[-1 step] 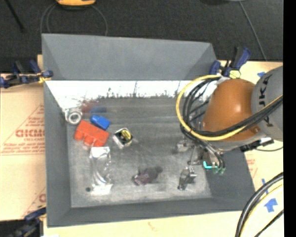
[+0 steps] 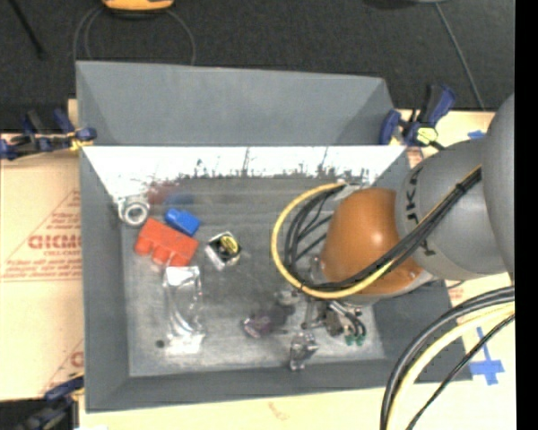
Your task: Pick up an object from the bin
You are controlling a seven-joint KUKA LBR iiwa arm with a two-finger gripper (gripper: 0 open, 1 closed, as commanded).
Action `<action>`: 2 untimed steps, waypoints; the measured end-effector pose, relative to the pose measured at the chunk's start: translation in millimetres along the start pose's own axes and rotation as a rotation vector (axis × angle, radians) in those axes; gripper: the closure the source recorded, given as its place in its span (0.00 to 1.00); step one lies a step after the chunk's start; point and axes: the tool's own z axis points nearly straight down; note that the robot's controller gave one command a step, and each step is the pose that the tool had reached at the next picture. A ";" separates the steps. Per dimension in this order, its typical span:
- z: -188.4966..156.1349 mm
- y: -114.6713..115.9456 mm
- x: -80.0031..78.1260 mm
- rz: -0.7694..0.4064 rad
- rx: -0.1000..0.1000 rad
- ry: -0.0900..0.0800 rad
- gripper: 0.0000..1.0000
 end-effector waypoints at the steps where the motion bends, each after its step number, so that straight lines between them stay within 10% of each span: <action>1: -2.3 -1.2 -0.2 -0.001 0.001 0.001 1.00; 2: -49.4 -6.5 -0.4 -0.005 0.002 -0.002 1.00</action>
Offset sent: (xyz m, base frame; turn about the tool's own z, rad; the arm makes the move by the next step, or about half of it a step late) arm 0.0000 0.0000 0.0000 0.0000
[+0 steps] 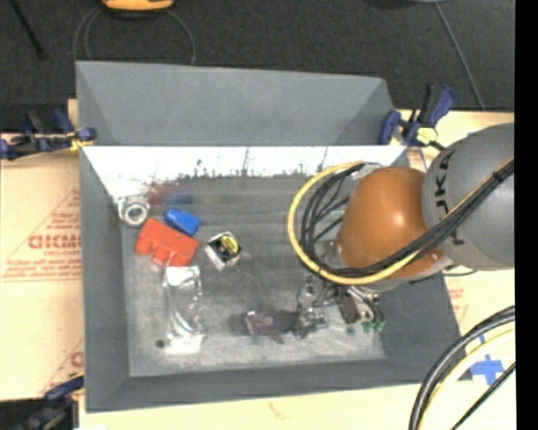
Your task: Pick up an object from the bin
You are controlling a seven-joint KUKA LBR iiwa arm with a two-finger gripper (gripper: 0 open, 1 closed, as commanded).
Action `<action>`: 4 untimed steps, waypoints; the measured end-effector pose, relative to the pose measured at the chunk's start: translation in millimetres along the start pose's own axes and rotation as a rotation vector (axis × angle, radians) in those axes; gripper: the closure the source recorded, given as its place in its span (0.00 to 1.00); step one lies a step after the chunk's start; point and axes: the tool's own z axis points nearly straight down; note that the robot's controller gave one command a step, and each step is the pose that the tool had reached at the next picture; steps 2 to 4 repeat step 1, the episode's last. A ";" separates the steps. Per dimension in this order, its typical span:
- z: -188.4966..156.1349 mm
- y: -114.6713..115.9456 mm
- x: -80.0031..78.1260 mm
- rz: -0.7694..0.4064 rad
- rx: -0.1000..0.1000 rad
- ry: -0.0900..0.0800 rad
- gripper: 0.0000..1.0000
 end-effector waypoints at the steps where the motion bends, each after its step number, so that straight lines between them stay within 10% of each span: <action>1: -189.0 -3.5 -1.3 -0.010 0.001 -0.006 1.00; 4: -189.0 -3.5 -1.3 -0.010 0.001 -0.006 1.00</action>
Offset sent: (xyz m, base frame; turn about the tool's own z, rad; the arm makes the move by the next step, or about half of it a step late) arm -0.0021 -0.0023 0.1841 -0.0154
